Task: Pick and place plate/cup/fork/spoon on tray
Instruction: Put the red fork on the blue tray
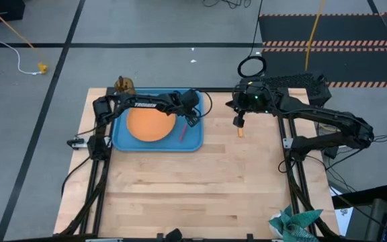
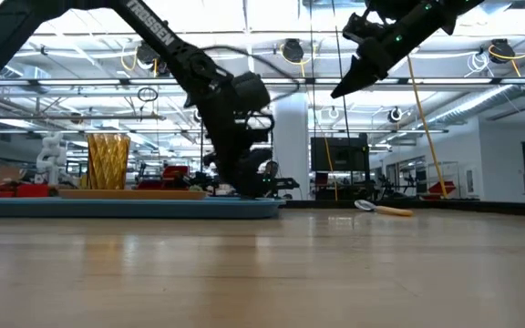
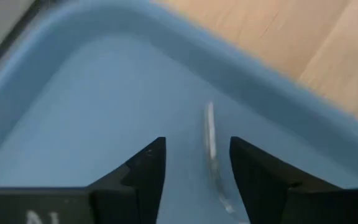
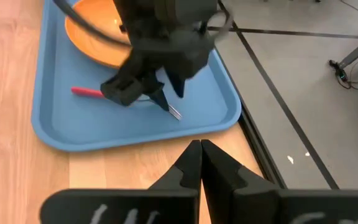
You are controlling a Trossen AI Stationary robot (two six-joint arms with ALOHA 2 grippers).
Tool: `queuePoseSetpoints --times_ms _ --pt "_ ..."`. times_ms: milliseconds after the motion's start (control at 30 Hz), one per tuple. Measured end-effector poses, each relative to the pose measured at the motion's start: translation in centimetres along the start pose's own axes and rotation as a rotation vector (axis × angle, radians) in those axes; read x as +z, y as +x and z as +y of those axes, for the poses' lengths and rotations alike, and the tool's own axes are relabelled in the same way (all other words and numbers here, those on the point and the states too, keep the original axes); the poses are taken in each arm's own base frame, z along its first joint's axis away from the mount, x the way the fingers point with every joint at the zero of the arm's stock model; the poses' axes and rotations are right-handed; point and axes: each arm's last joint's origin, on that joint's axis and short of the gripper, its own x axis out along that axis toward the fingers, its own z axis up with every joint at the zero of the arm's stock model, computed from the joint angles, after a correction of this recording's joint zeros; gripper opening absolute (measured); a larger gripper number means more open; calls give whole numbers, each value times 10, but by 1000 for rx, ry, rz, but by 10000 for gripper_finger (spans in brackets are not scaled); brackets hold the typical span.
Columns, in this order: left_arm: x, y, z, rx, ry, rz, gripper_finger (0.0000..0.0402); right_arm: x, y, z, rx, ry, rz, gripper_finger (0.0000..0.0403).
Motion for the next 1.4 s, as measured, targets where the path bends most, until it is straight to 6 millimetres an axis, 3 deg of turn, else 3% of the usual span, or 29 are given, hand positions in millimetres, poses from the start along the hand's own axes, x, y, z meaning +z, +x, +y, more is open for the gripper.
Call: queuePoseSetpoints --times_ms 167,367,567,767,933,1133,1400 --pt "-5 13 7 -47 -3 37 122 1 -4 0 -4 7 -13 0" --pt "-4 14 12 -78 -6 29 14 2 -7 0 -7 6 -24 0" --pt "2 4 26 -212 -128 12 7 1 -7 0 -1 5 -8 0" --pt "15 2 29 -219 -253 -151 5 -1 -7 0 6 3 7 0" --pt "-4 14 30 -191 -378 -228 5 -1 -7 1 9 4 12 0" --pt "-32 13 24 -197 -495 -354 10 -3 -7 1 17 -6 28 0" --pt "-43 15 15 -105 -448 -359 9 -2 -7 2 42 -26 15 0"
